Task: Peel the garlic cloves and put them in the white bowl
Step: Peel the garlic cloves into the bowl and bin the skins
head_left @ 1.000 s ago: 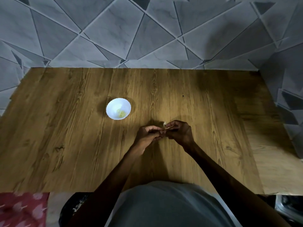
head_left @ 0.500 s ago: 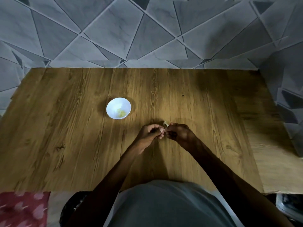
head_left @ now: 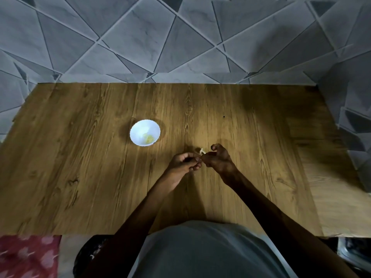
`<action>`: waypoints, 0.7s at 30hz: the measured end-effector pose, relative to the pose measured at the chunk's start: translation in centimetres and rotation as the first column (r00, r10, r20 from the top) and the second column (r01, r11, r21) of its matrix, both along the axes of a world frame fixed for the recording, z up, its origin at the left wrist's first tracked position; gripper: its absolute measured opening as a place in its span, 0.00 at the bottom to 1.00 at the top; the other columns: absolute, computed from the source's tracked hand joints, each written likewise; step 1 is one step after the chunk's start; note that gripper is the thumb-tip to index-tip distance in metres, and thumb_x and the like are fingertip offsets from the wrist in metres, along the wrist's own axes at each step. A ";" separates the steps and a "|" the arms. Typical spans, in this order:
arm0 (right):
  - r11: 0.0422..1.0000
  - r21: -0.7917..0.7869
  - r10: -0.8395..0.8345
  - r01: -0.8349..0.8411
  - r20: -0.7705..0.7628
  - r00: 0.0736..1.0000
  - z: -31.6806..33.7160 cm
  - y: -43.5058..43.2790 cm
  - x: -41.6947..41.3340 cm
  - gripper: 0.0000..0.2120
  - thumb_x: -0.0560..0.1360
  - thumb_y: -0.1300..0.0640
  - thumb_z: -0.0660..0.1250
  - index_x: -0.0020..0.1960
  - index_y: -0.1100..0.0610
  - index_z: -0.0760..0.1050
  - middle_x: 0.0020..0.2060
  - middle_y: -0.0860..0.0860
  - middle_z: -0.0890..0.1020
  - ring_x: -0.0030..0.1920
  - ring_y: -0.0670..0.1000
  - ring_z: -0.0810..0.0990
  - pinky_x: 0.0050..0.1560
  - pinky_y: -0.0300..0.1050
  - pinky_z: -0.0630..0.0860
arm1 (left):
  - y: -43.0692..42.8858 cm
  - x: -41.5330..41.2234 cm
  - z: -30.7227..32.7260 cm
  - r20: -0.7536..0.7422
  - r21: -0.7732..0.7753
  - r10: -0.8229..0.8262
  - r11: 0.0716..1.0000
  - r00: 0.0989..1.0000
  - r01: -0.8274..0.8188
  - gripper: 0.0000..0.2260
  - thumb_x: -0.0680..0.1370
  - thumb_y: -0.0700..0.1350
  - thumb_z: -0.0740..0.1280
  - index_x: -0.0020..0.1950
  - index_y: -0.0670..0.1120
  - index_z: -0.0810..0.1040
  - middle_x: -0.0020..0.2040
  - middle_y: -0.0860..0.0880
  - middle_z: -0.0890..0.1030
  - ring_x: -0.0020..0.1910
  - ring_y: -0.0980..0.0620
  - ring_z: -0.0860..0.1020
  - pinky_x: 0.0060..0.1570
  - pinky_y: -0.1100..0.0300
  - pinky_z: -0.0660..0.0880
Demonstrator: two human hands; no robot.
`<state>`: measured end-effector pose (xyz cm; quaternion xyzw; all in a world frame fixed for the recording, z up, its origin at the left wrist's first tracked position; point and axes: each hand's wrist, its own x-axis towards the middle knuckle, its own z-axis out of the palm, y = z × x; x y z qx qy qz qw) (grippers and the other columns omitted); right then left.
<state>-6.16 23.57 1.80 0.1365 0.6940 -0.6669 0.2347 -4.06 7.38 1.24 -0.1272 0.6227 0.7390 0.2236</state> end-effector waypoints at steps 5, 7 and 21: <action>0.988 -0.110 -0.094 0.111 0.146 0.985 -0.5 -0.4 -0.4 0.28 0.72 0.66 0.72 0.65 0.57 0.61 0.35 0.53 0.78 0.33 0.49 0.73 0.41 0.47 0.72 | 0.2 -0.4 0.2 -0.212 -0.242 -0.047 0.970 0.976 -0.006 0.08 0.77 0.39 0.70 0.55 0.41 0.81 0.49 0.43 0.83 0.44 0.51 0.82 0.46 0.61 0.78; 0.993 -0.070 -0.087 0.096 0.125 0.988 -0.5 -0.3 -0.5 0.31 0.70 0.65 0.74 0.67 0.57 0.61 0.36 0.53 0.78 0.35 0.49 0.74 0.41 0.47 0.73 | 0.1 -0.5 0.3 -0.216 -0.247 -0.060 0.969 0.975 0.005 0.08 0.76 0.38 0.70 0.55 0.41 0.81 0.47 0.44 0.83 0.42 0.52 0.82 0.44 0.62 0.77; 0.887 0.449 0.387 -0.112 -0.586 0.712 0.7 -0.6 0.9 0.19 0.73 0.63 0.73 0.54 0.61 0.65 0.40 0.48 0.78 0.39 0.42 0.78 0.39 0.33 0.75 | -0.8 -1.1 1.9 0.621 0.347 0.106 0.851 0.777 -0.394 0.08 0.81 0.33 0.60 0.44 0.35 0.76 0.35 0.41 0.81 0.27 0.52 0.80 0.29 0.65 0.78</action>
